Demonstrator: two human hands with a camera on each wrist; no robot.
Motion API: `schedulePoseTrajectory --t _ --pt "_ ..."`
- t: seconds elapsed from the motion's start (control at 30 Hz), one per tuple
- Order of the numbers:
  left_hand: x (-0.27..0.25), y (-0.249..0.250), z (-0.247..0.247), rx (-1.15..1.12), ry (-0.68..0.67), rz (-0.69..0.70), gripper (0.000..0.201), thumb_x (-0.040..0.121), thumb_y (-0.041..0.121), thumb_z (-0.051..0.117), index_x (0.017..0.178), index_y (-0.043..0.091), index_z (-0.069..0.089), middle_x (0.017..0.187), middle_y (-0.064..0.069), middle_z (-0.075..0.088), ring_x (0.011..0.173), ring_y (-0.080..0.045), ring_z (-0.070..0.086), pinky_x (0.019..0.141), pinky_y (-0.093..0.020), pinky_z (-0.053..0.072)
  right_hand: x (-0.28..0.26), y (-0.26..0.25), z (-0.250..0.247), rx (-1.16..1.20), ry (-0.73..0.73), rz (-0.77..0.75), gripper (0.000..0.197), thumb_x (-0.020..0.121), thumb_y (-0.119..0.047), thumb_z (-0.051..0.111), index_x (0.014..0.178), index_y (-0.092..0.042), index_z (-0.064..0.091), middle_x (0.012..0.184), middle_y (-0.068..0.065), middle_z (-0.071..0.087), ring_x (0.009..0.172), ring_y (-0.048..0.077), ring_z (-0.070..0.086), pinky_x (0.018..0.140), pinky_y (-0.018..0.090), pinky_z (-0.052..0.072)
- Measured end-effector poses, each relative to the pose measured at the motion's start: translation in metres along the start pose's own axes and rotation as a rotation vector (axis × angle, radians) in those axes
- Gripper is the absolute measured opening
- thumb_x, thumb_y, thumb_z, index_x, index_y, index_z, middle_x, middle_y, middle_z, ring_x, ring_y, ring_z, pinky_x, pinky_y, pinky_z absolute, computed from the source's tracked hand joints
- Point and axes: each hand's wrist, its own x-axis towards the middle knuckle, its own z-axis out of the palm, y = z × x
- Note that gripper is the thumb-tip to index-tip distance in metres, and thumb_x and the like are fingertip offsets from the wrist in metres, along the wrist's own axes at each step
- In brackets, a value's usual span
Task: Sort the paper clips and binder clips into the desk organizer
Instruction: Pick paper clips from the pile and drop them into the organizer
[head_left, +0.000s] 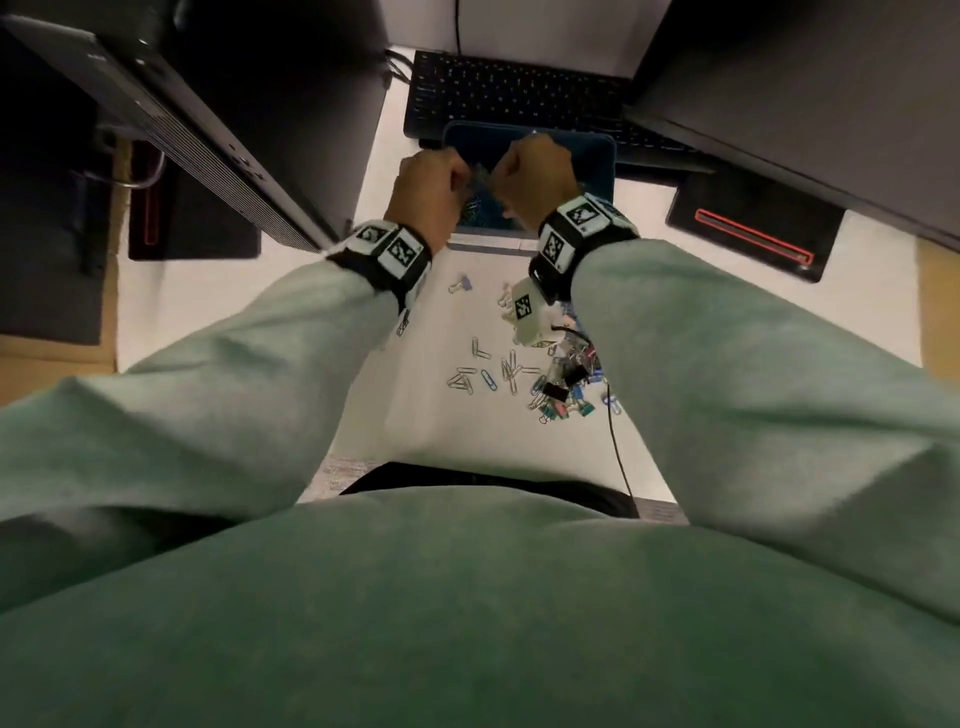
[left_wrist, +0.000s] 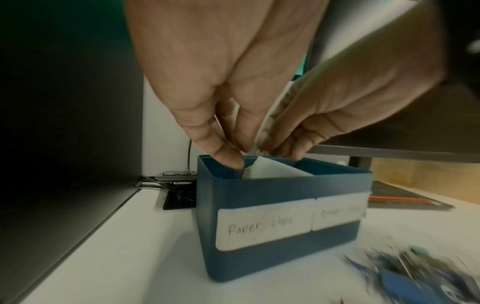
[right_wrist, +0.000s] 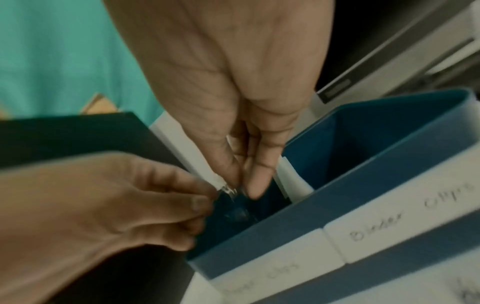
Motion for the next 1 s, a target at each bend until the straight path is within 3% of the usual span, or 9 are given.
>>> schedulePoseTrajectory --t 0.1,0.17,0.27,0.33,0.4,0.47,0.67,0.83,1.0 --pt "-0.037 -0.02 0.009 0.005 0.026 0.037 0.016 0.086 0.015 0.062 0.102 0.011 0.061 0.104 -0.01 0.058 0.09 -0.022 0.056 0.08 -0.029 0.043 -0.026 0.01 -0.005 -0.137 0.042 -0.15 0.012 0.088 -0.011 0.06 0.096 -0.006 0.067 0.103 0.012 0.067 0.091 0.023 0.064 0.072 0.02 0.04" --pt "-0.075 -0.046 0.023 -0.028 -0.163 0.059 0.035 0.083 0.019 0.07 0.114 0.012 0.057 0.112 -0.008 0.052 0.092 -0.018 0.055 0.085 -0.03 0.046 -0.065 0.028 -0.003 -0.131 0.002 -0.236 0.011 0.088 -0.014 0.064 0.097 -0.009 0.066 0.101 0.009 0.066 0.087 0.019 0.062 0.072 0.019 0.038" --pt "-0.123 -0.077 0.053 0.091 -0.515 0.16 0.083 0.072 0.026 0.08 0.142 0.013 0.038 0.138 -0.011 0.037 0.123 -0.023 0.041 0.108 -0.032 0.033 -0.126 0.071 0.019 -0.28 -0.342 -0.204 0.03 0.086 -0.03 0.07 0.109 -0.014 0.06 0.11 0.003 0.059 0.096 0.016 0.057 0.085 0.03 0.048" --pt "-0.134 -0.085 0.072 0.154 -0.554 0.221 0.09 0.071 0.024 0.081 0.145 0.009 0.033 0.144 -0.015 0.032 0.129 -0.027 0.035 0.111 -0.031 0.028 -0.151 0.093 0.039 -0.428 -0.468 -0.147 0.053 0.083 -0.037 0.072 0.121 -0.009 0.051 0.122 0.008 0.053 0.107 0.026 0.056 0.089 0.039 0.05" --pt "-0.133 -0.081 0.082 0.125 -0.514 0.226 0.077 0.074 0.017 0.079 0.14 0.005 0.04 0.139 -0.017 0.038 0.125 -0.031 0.039 0.109 -0.031 0.031 -0.16 0.101 0.056 -0.534 -0.484 -0.142 0.07 0.08 -0.04 0.074 0.128 -0.001 0.042 0.13 0.017 0.046 0.112 0.033 0.054 0.089 0.044 0.051" --pt "-0.129 -0.077 0.089 0.073 -0.461 0.264 0.057 0.076 0.009 0.076 0.128 0.001 0.052 0.126 -0.018 0.048 0.114 -0.032 0.048 0.101 -0.03 0.037 -0.159 0.099 0.071 -0.543 -0.442 -0.161 0.07 0.078 -0.037 0.076 0.125 0.001 0.042 0.129 0.019 0.045 0.113 0.033 0.054 0.087 0.044 0.052" --pt "-0.125 -0.073 0.102 0.071 -0.39 0.323 0.005 0.085 0.0 0.061 0.088 0.001 0.064 0.091 -0.017 0.056 0.081 -0.031 0.058 0.075 -0.034 0.046 -0.149 0.089 0.097 -0.47 -0.36 -0.218 0.022 0.088 -0.004 0.062 0.107 -0.004 0.052 0.108 0.013 0.055 0.099 0.029 0.06 0.074 0.035 0.048" --pt "-0.124 -0.066 0.103 0.141 -0.384 0.222 0.012 0.091 0.008 0.054 0.091 0.002 0.064 0.094 -0.016 0.056 0.082 -0.03 0.057 0.076 -0.034 0.044 -0.144 0.092 0.095 -0.398 -0.329 -0.17 0.009 0.09 -0.001 0.05 0.096 -0.004 0.056 0.099 0.016 0.06 0.088 0.032 0.062 0.064 0.031 0.038" --pt "-0.124 -0.061 0.094 0.072 -0.448 0.092 0.012 0.09 0.007 0.052 0.092 0.001 0.062 0.097 -0.016 0.06 0.091 -0.03 0.058 0.081 -0.033 0.043 -0.134 0.098 0.084 -0.276 -0.384 -0.087 0.016 0.08 -0.003 0.057 0.091 -0.001 0.068 0.092 0.014 0.07 0.084 0.03 0.067 0.065 0.026 0.047"
